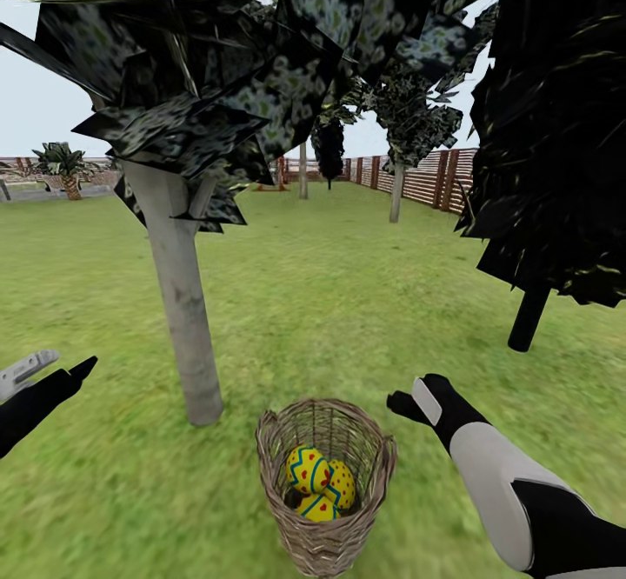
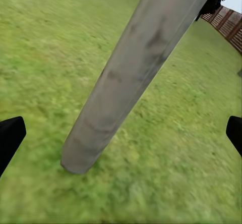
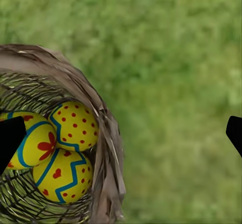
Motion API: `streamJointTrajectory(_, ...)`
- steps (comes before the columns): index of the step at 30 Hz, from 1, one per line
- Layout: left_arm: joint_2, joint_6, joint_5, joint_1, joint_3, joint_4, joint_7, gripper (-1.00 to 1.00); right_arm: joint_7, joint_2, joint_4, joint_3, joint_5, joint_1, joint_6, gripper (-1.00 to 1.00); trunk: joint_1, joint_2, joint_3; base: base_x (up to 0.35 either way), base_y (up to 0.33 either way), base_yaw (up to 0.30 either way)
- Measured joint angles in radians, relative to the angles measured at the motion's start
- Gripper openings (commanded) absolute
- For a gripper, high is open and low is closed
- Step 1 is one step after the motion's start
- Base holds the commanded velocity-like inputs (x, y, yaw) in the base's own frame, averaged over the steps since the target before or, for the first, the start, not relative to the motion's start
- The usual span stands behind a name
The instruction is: Take the three Easter eggs out of the wicker basket on the lawn in the garden, then place them on the lawn next to a single tree (choose any tree) so that all three eggs are next to the same tree and none are left in the basket.
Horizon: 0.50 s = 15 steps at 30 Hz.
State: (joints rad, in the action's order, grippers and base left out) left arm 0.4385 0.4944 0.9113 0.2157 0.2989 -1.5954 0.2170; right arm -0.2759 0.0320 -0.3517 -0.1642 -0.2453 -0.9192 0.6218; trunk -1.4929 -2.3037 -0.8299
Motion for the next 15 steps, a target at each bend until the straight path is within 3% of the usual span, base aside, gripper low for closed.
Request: streamJointTrajectory(15, 0.0, 0.0, 0.0, 0.0, 0.0, 0.0, 0.0, 1.0, -0.001, 0.004, -0.04, 0.006, 0.0, 0.001, 0.002, 1.0, 0.058, 0.105, 0.047, 0.0, 0.0, 0.0)
